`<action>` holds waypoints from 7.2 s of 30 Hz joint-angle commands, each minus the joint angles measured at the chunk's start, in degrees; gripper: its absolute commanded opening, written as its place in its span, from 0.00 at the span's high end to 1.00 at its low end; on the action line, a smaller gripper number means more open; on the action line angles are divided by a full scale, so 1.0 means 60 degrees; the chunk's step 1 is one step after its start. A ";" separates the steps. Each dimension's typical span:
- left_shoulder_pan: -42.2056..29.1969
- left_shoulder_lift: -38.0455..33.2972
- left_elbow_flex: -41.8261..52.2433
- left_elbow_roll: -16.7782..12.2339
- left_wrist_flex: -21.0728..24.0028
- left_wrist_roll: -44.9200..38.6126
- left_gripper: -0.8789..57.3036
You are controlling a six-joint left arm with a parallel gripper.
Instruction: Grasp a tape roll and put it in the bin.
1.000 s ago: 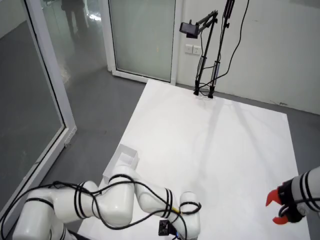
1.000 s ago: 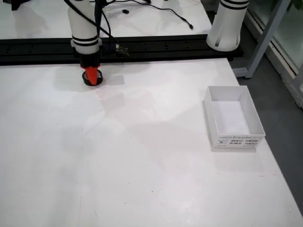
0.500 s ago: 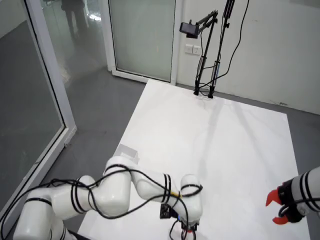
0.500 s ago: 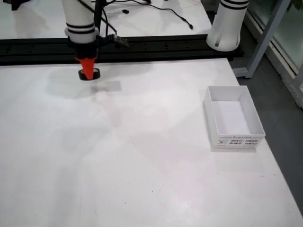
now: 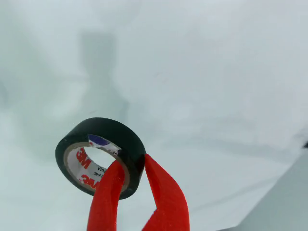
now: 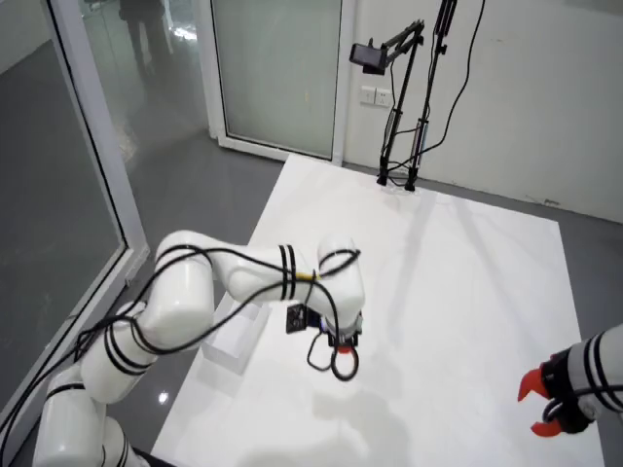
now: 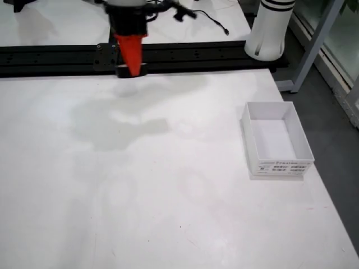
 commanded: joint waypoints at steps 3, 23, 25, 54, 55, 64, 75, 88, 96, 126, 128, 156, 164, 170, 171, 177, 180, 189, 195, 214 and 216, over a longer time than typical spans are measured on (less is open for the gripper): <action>0.3511 -0.3871 0.3813 0.1515 0.0298 0.0934 1.00; 0.5181 -0.2758 0.5234 0.1764 -0.0551 0.0890 1.00; 0.5225 -0.2451 0.5234 0.1735 -0.0756 0.0788 1.00; 0.5430 0.0142 0.5234 0.1823 -0.2998 -0.0325 1.00; 0.5430 0.0142 0.5234 0.1837 -0.2998 -0.0325 1.00; 0.5474 0.0142 0.5234 0.1910 -0.3100 -0.0325 0.75; 0.5342 0.0142 0.5219 0.1866 -0.3173 -0.0325 0.61; 0.4375 -0.1455 0.5190 0.1998 -0.1943 -0.0252 0.99; 0.2808 -0.4282 0.5190 0.2394 -0.0756 -0.0208 0.99; -0.2861 -0.4721 0.3491 -0.0067 0.0137 0.0407 0.99; -0.2905 -0.4824 0.3579 -0.0067 0.0137 0.0407 0.99; -0.1938 -0.4399 0.3081 -0.0785 0.0108 0.0407 0.99; -0.0224 -0.4516 0.3169 -0.0184 0.0108 0.0422 0.99; 0.0698 -0.4575 0.3169 -0.0038 0.0108 0.0422 0.99; 0.0757 -0.4589 0.3169 0.0035 0.0108 0.0422 0.99; 0.0728 -0.4604 0.3183 0.0138 0.0108 0.0422 0.99; 0.0391 -0.4589 0.3183 0.0138 0.0108 0.0422 0.99; -0.1206 -0.4531 0.3183 0.0079 0.0108 0.0422 0.99; -0.2099 -0.4516 0.3183 0.0050 0.0108 0.0422 0.99; -0.0737 -0.4516 0.3183 0.0050 0.0108 0.0422 0.99; -0.0430 -0.4531 0.3183 0.0065 0.0108 0.0422 0.99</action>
